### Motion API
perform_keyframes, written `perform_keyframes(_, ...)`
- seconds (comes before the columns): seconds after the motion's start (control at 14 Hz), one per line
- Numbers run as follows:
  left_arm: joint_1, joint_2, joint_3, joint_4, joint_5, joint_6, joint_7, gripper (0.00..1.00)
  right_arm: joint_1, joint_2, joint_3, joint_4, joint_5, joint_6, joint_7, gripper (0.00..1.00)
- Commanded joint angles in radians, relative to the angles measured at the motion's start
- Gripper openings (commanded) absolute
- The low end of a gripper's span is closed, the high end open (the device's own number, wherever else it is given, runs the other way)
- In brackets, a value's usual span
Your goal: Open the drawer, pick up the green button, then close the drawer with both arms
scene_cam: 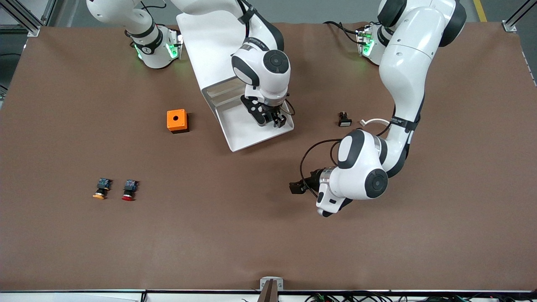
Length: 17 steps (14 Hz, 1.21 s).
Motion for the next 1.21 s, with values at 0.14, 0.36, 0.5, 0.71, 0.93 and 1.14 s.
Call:
perform_keyframes(0.14,-0.003,-0.01,0.003,-0.009,0.027,0.012,0.01,1.0,0.009,0.014,-0.008,0.011,-0.007,0.01,0.019,0.46)
perform_keyframes(0.36,-0.003,-0.01,0.003,-0.009,0.027,0.012,0.01,1.0,0.009,0.014,-0.008,0.014,-0.005,0.01,0.019,0.23)
perform_keyframes(0.5,-0.006,-0.008,0.003,-0.009,0.029,0.021,0.01,1.0,0.006,0.014,-0.008,0.021,-0.001,0.007,0.017,0.07)
perform_keyframes(0.71,-0.007,-0.008,0.003,-0.009,0.029,0.023,0.01,1.0,-0.006,0.012,-0.01,0.043,0.001,-0.001,0.008,0.0)
perform_keyframes(0.93,-0.017,-0.008,0.0,-0.009,0.09,0.041,0.01,1.0,-0.03,0.006,-0.01,0.078,0.003,-0.013,0.005,0.0)
perform_keyframes(1.14,-0.024,-0.008,0.001,-0.011,0.107,0.044,0.009,1.0,-0.066,-0.002,-0.008,0.132,0.004,-0.059,-0.033,0.0)
